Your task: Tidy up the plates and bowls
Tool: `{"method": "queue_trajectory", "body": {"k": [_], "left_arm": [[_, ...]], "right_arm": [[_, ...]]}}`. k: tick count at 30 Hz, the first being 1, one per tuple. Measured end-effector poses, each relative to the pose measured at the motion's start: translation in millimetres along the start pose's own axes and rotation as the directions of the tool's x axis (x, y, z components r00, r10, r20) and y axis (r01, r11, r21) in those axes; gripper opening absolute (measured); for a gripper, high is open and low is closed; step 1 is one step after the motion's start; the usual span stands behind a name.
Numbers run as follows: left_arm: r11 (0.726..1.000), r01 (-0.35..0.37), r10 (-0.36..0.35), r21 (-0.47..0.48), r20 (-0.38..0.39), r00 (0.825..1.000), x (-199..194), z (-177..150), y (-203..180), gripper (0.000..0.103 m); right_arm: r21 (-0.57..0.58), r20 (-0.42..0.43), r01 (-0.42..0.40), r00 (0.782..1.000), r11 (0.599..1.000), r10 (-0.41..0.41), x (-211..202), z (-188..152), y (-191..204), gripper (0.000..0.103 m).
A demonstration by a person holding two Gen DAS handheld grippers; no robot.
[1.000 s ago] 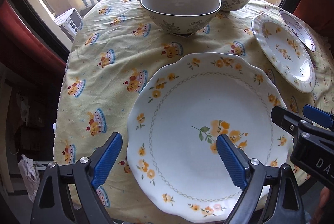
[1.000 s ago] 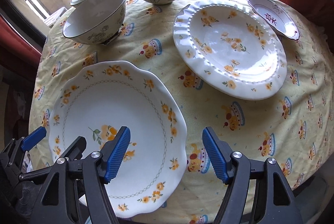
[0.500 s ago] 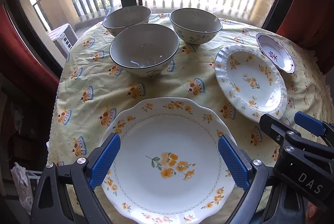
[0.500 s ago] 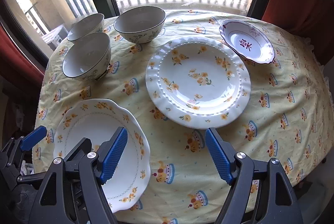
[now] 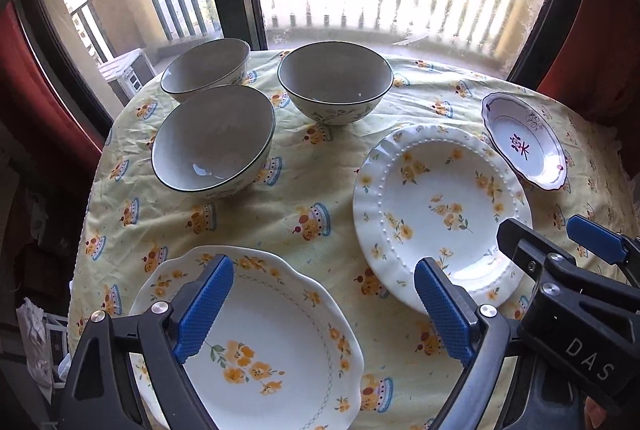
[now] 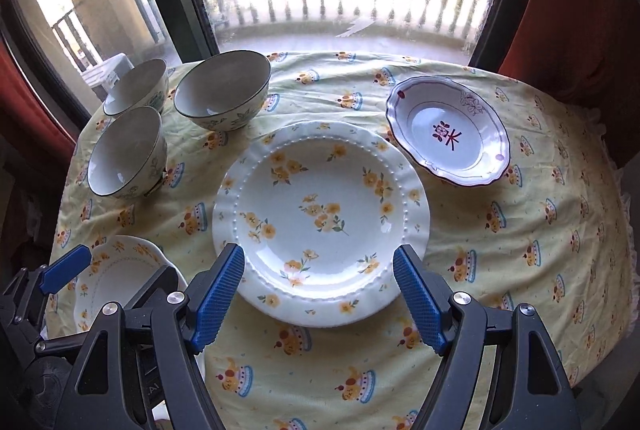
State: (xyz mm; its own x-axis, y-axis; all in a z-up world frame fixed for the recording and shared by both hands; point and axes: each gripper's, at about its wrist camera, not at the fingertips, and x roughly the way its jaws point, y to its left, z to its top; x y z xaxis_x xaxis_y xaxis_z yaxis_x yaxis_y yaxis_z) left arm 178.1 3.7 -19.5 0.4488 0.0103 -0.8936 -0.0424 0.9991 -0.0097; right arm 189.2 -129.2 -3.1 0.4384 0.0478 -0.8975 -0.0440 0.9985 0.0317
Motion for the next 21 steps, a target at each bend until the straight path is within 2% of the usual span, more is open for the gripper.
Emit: {"method": "queue_trajectory", "body": {"k": [11,18,21], "left_arm": [[0.998,-0.05,0.049,-0.042,-0.031,0.998,47.7,29.5,-41.5,0.084],[0.994,-0.092,0.088,-0.059,-0.072,0.994,83.1,39.4,-50.2,0.082],[0.994,-0.077,0.071,-0.071,-0.087,0.994,94.3,39.0,-49.7,0.081]], "right_arm": [[-0.006,-0.032,-0.017,0.999,1.0,0.017,45.7,37.9,-47.7,0.08],[-0.002,-0.074,-0.04,0.996,0.999,0.039,85.6,50.9,-63.1,0.08],[0.004,-0.101,-0.052,0.994,0.999,0.052,101.6,52.8,-67.0,0.08]]}}
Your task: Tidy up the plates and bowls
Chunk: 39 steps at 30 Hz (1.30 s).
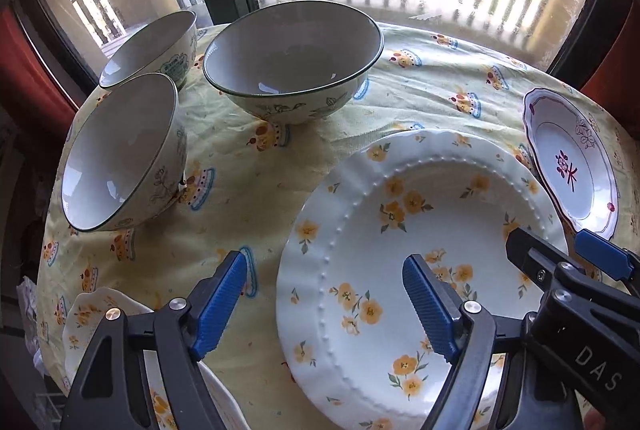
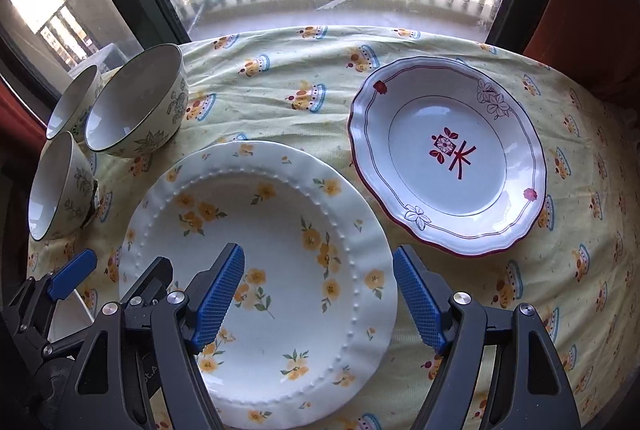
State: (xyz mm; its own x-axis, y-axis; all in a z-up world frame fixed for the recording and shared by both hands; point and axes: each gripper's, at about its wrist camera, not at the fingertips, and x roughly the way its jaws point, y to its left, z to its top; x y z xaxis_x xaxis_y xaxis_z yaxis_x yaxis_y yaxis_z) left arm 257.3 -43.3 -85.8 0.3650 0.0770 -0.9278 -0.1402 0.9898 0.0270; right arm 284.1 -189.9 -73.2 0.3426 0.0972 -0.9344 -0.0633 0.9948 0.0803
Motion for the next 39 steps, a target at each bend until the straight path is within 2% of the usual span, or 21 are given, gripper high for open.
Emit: {"method": "queue_trajectory", "body": {"k": [6,13,15,19,21,39], "left_arm": [[1.0,0.008,-0.008,0.009,-0.021,1.0,13.7,-0.2,-3.2,0.081],[0.998,0.058,-0.058,-0.01,-0.05,0.997,24.8,-1.7,-2.3,0.077],[0.999,0.049,-0.049,0.001,-0.053,0.997,25.1,-2.5,-4.3,0.077],[0.998,0.048,-0.045,0.047,-0.056,0.997,20.0,-7.7,-8.7,0.078],[0.996,0.045,-0.04,0.073,-0.064,0.997,18.1,-13.3,-13.5,0.082],[0.974,0.126,-0.097,0.187,-0.159,0.983,4.2,-71.8,-35.2,0.081]], "right_arm": [[-0.005,-0.026,0.002,1.0,1.0,-0.002,19.9,1.6,-5.9,0.079],[0.004,-0.038,0.013,0.999,1.0,-0.013,29.4,0.5,-7.4,0.074],[0.007,-0.038,0.027,0.999,1.0,-0.026,29.1,0.1,-7.6,0.07],[0.008,-0.047,0.043,0.998,0.999,-0.042,27.4,-4.1,-8.2,0.07],[0.007,-0.05,0.053,0.997,0.999,-0.052,25.9,-9.4,-7.8,0.07],[0.124,-0.137,0.08,0.989,0.989,-0.063,-7.5,-90.4,-38.8,0.07]]}}
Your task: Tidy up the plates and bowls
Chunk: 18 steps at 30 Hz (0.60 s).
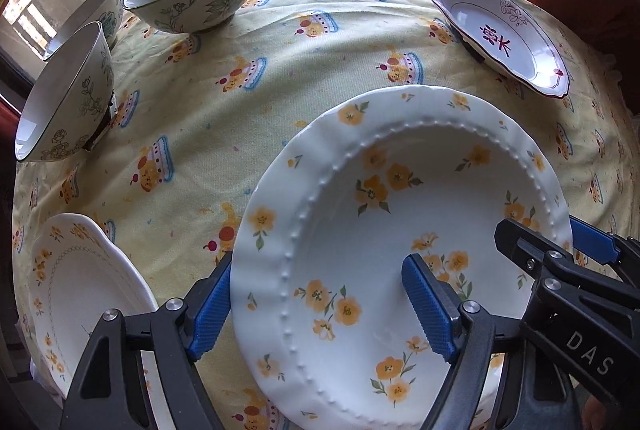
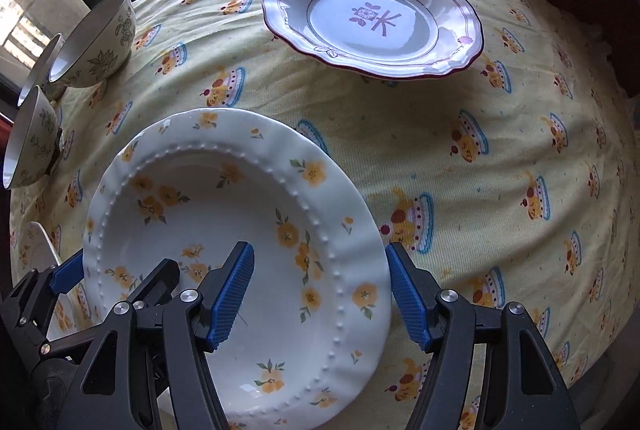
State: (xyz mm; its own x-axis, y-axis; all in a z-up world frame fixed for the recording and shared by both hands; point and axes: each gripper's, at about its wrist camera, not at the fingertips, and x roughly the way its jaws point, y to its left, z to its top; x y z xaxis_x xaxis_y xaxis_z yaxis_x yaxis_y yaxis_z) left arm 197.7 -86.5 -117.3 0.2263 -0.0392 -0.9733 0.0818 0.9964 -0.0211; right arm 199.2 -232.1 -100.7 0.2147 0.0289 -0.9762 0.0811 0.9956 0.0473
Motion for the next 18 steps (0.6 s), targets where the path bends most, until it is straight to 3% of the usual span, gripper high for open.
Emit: {"method": "queue_trajectory", "body": {"k": [5,9,18], "left_arm": [[0.999,-0.034,0.034,-0.017,0.004,0.999,-2.9,-5.5,1.3,0.073],[0.998,-0.041,0.041,-0.041,0.006,0.999,-3.7,-12.5,2.1,0.074],[0.992,-0.082,0.083,-0.098,0.01,0.996,-5.0,-17.3,1.0,0.077]], "right_arm": [[-0.008,0.015,-0.021,1.0,1.0,0.021,-2.6,-11.4,-6.2,0.068],[-0.014,0.01,-0.024,1.0,1.0,0.024,1.0,-15.0,-16.6,0.053],[-0.068,0.003,-0.082,0.997,0.994,0.083,7.2,-8.5,-15.4,0.059]]}}
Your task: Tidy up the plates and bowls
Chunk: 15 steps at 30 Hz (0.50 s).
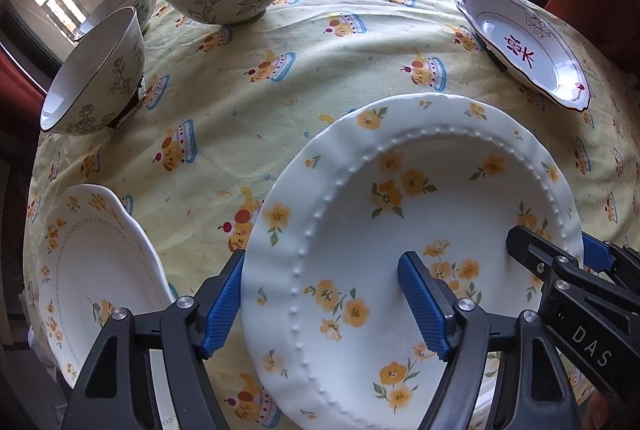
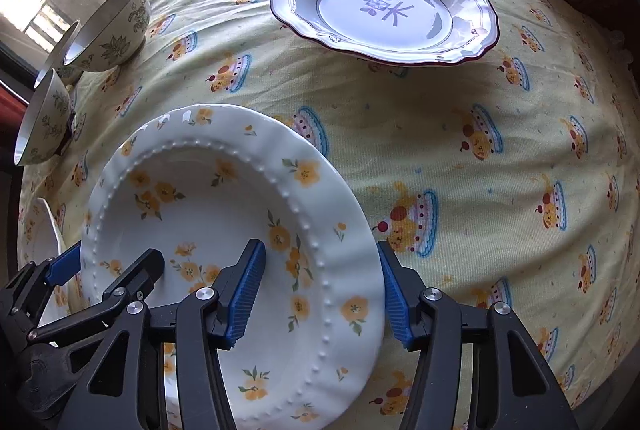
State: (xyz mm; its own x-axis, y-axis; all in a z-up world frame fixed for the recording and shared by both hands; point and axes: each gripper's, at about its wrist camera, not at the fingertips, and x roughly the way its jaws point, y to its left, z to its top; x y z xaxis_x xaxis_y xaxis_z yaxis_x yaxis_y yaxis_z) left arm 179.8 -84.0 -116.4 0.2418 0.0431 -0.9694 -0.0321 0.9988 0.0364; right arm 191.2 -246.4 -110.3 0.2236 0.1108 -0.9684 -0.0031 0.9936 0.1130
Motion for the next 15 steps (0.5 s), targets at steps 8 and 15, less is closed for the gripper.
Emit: {"method": "queue_trajectory", "body": {"k": [8,15], "left_arm": [[1.0,-0.008,0.008,-0.026,-0.019,1.0,-4.4,6.6,-7.2,0.076],[1.0,0.013,-0.014,-0.024,-0.028,1.0,-9.2,2.7,-16.4,0.074]], "right_arm": [[-0.004,-0.033,-0.011,0.999,1.0,0.011,1.5,2.9,-0.4,0.059],[0.028,-0.039,0.014,0.999,1.0,-0.013,-3.9,-1.4,-8.2,0.059]]}}
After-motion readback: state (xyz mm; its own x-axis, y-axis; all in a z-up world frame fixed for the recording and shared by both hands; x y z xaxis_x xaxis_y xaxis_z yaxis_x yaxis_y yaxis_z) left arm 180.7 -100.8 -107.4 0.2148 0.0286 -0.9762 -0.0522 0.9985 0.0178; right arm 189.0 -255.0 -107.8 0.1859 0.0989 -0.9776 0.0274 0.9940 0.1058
